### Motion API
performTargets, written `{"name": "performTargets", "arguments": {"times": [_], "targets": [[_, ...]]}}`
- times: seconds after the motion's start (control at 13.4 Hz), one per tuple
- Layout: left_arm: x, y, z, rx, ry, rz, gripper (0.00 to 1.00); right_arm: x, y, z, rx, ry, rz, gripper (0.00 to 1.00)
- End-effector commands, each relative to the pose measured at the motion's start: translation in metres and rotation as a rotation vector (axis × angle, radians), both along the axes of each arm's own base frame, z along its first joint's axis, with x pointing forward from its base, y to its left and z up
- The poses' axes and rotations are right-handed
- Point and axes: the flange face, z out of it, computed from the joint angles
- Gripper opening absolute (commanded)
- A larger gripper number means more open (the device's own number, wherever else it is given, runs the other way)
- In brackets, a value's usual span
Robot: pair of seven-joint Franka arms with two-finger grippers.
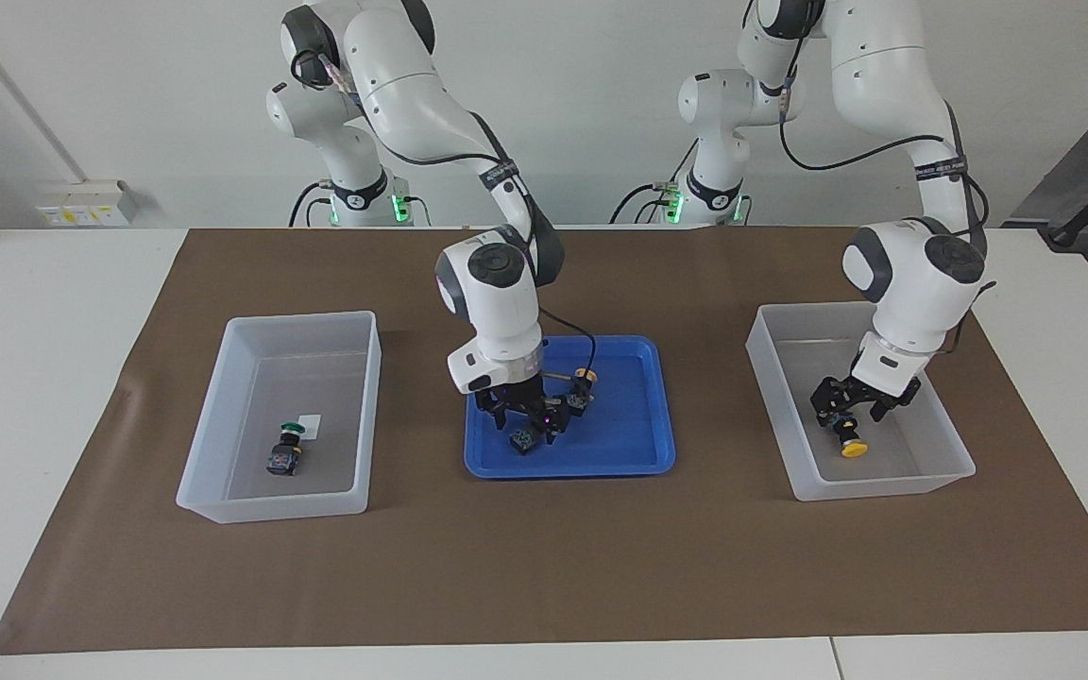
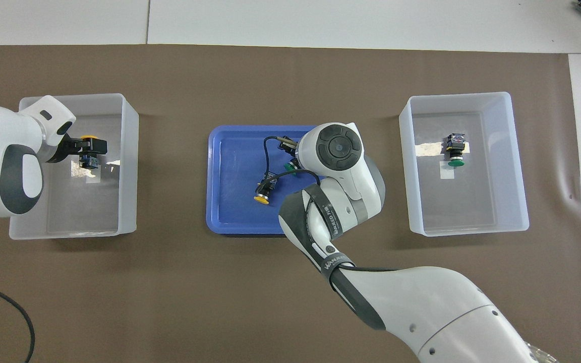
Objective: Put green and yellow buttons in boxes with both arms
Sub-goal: 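Grasp another green button with the right gripper while the left gripper rises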
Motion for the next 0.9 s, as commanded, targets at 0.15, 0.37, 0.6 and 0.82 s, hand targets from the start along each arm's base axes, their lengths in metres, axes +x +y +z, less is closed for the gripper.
{"name": "performTargets", "arguments": {"times": [0.15, 0.37, 0.6, 0.82], "targets": [[-0.012, -0.065, 0.093, -0.008, 0.044, -0.121, 1.00, -0.005, 0.005, -0.004, -0.016, 0.002, 0.035, 0.00], [-0.025, -0.118, 0.116, -0.017, 0.019, -0.193, 1.00, -0.006, 0.006, 0.008, -0.016, 0.007, 0.030, 0.00], [-0.034, -0.174, 0.119, -0.023, -0.011, -0.275, 1.00, 0.000, -0.030, 0.089, -0.004, -0.015, 0.019, 0.00], [-0.058, -0.247, 0.117, -0.046, -0.023, -0.272, 1.00, 0.014, -0.122, 0.160, -0.036, -0.015, 0.104, 0.00]]}}
